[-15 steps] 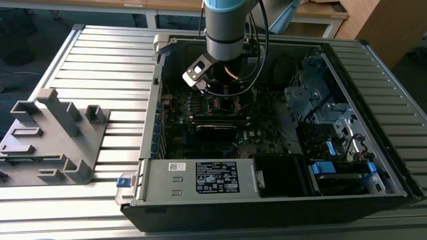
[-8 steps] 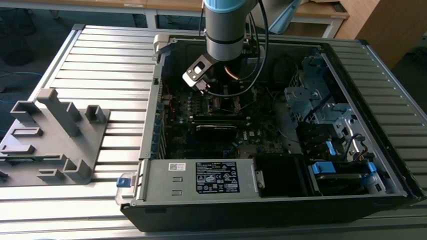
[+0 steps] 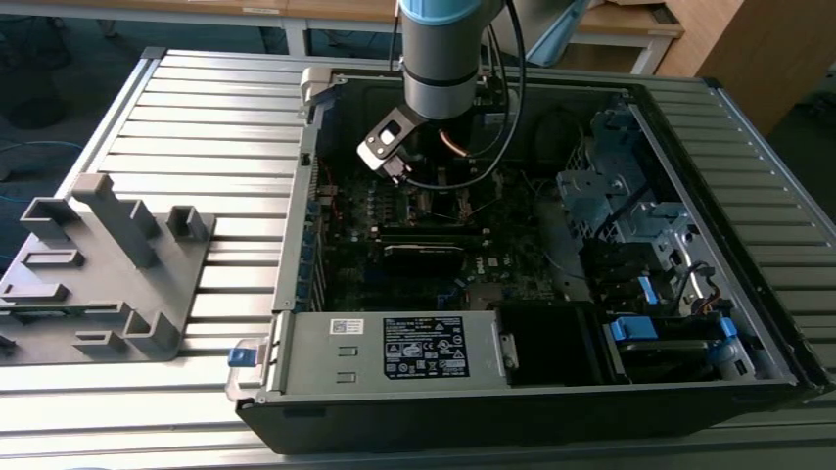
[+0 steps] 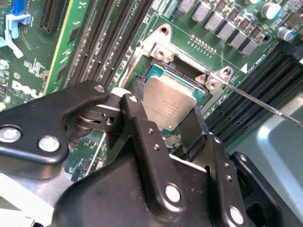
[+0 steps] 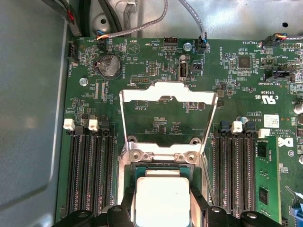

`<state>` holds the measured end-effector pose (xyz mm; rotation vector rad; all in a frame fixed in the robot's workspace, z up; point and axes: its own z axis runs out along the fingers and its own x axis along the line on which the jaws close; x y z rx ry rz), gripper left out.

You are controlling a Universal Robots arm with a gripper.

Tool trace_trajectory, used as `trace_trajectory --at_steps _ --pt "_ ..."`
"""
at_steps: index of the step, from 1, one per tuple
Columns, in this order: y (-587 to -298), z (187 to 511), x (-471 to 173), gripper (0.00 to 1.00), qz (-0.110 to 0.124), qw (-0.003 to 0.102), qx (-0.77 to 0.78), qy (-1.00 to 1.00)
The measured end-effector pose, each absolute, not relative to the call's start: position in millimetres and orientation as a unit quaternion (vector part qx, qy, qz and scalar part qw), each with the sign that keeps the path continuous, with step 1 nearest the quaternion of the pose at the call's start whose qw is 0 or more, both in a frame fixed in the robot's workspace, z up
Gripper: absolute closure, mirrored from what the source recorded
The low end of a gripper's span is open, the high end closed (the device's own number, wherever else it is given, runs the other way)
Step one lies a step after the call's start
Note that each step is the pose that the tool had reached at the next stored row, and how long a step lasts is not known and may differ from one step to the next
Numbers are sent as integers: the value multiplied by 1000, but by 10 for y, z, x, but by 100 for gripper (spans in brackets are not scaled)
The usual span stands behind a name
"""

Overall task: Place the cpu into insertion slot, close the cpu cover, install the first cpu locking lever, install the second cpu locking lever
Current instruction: 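Place the cpu into insertion slot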

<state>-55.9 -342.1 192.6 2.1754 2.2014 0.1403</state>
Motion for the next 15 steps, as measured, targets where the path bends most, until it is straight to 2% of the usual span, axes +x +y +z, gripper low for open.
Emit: trace_trajectory --at_steps 15 --pt "-3421 1941 -558 46 45 22 705 708"
